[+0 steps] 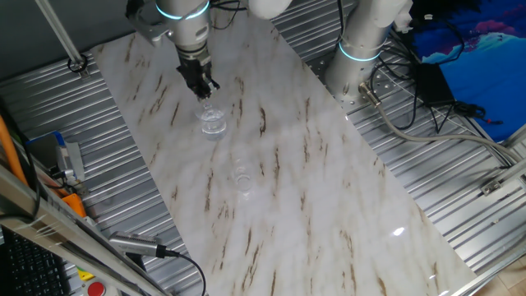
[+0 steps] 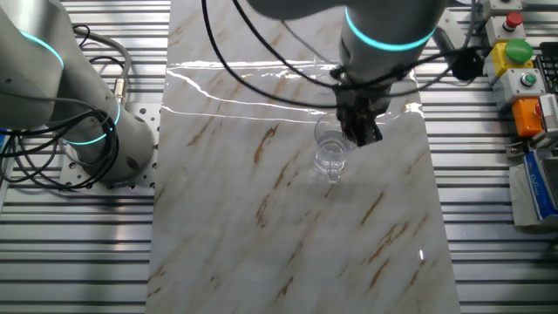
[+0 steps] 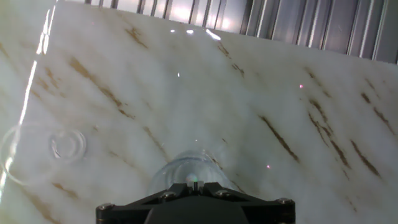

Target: Pour the water from one cup into another empty cup

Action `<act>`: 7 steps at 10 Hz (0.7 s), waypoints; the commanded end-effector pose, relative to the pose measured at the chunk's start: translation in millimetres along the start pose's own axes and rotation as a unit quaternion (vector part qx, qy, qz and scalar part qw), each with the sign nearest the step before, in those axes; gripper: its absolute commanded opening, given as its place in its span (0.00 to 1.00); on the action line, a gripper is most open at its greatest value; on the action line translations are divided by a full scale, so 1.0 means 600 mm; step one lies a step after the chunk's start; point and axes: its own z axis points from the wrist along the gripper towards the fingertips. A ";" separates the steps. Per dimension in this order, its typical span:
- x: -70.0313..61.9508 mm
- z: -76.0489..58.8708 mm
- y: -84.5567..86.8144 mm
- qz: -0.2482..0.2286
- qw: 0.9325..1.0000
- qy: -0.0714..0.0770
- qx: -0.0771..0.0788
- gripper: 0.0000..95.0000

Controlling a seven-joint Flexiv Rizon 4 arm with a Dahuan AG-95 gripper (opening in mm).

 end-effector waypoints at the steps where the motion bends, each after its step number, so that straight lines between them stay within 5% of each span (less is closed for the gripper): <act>1: 0.012 0.004 -0.024 -0.027 1.000 -0.002 -0.002 0.00; 5: 0.017 0.001 -0.039 -0.035 0.999 0.002 0.006 0.00; 7: 0.017 0.001 -0.039 -0.040 0.999 -0.003 -0.005 0.40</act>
